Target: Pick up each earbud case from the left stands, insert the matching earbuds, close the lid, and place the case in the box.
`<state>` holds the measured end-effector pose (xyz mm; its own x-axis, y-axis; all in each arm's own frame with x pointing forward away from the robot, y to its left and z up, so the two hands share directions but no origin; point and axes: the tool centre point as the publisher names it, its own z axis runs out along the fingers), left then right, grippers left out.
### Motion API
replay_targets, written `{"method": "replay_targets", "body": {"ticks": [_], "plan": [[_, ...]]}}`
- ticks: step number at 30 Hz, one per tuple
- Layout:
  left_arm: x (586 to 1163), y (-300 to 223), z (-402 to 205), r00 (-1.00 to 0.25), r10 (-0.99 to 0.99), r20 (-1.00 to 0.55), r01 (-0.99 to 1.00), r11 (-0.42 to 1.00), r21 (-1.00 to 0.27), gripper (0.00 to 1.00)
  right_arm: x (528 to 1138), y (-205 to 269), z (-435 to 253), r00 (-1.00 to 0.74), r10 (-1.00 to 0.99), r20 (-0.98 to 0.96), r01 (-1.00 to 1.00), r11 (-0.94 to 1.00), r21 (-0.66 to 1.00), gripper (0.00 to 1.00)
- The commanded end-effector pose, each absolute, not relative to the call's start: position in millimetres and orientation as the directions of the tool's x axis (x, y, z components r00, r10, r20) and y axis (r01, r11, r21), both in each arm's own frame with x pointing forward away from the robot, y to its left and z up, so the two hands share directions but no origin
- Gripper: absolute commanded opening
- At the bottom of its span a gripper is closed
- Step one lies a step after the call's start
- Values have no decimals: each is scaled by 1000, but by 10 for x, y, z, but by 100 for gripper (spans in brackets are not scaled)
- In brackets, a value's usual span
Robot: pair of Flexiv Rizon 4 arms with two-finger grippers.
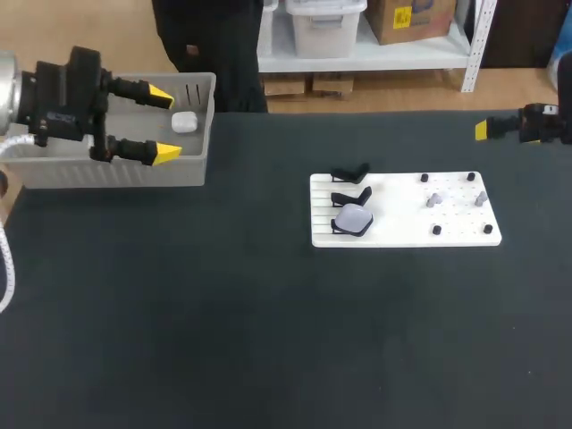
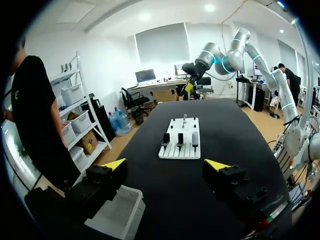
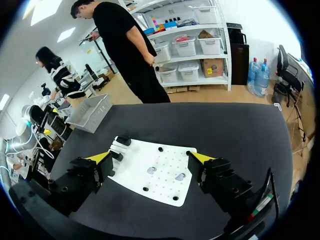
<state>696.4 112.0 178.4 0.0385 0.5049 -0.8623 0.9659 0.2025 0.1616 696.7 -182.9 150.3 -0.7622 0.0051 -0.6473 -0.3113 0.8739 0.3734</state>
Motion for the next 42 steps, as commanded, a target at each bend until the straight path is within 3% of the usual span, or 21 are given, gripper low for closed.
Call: {"method": "replay_targets", "body": {"ticks": [1, 16, 30, 42], "plan": [[7021, 1050, 1778, 33, 519, -854, 967, 201, 159, 100, 6974, -1833, 1495, -762, 5, -648, -314, 872, 375, 100], [6998, 1037, 1744, 27, 544, -839, 965, 206, 165, 100, 6974, -1833, 1495, -762, 5, -648, -314, 872, 375, 100], [6988, 432, 1440, 70, 550, -833, 982, 107, 154, 100, 6974, -1833, 1495, -762, 5, -648, -314, 872, 375, 100], [6894, 259, 1181, 82, 536, -841, 993, 28, 115, 100, 6974, -1833, 1495, -762, 5, -648, -314, 872, 375, 100]]}}
